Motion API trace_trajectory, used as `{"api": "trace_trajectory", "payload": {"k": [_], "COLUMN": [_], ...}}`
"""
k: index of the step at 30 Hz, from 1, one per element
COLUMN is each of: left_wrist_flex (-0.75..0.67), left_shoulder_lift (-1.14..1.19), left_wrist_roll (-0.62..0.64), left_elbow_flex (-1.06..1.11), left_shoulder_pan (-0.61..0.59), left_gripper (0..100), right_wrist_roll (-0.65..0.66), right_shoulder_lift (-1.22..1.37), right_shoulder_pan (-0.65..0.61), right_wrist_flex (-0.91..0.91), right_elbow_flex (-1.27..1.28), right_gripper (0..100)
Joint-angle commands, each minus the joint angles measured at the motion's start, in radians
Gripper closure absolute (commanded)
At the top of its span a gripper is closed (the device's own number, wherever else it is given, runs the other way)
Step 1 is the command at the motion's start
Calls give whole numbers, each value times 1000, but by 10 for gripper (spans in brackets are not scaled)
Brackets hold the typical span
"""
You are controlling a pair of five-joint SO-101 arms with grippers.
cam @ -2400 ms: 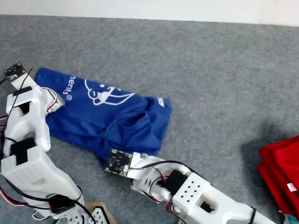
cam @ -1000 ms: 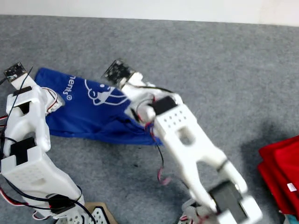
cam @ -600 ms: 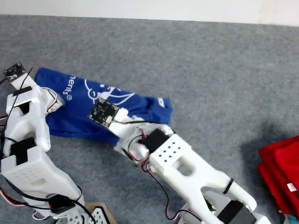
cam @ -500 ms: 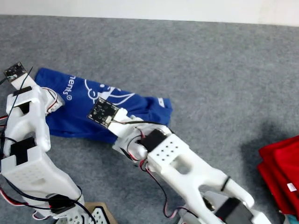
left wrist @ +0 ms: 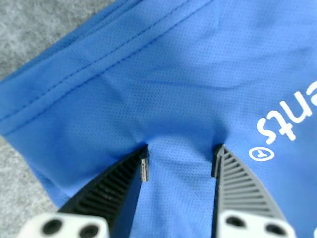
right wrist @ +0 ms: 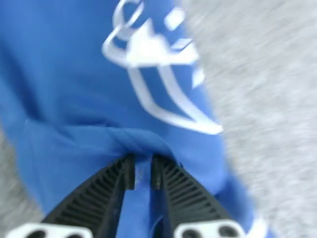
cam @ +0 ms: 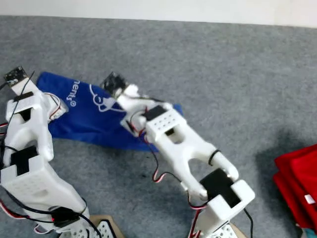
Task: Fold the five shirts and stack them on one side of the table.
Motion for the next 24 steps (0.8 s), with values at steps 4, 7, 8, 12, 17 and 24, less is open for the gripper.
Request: {"api": "trace_trajectory", "payload": {"k": [4,7,8,12,17,24], "left_wrist_flex": [-3,-3,-3,-2,144,267], "left_shoulder_lift": [-1,-1,-1,-15,-133,-305], "left_wrist_roll": [8,8,8,9,11,11], "left_elbow_flex": [7,7,7,-15,-120,-133], "left_shoulder_pan": [-38,-38,-38,-39,-44,-85], "left_gripper": [780,780,780,780,779,777], "right_wrist_roll": [-9,-9,-9,-11,-17,-9], "right_shoulder_lift": [30,50,47,-47,-305,-656], "right_shoulder_pan": [35,35,35,30,2,-111], "right_wrist_flex": [-47,-51,-51,8,162,159], "right_elbow_flex": [-62,-61,-61,-58,1,363], "right_gripper": [929,929,929,929,929,926]}}
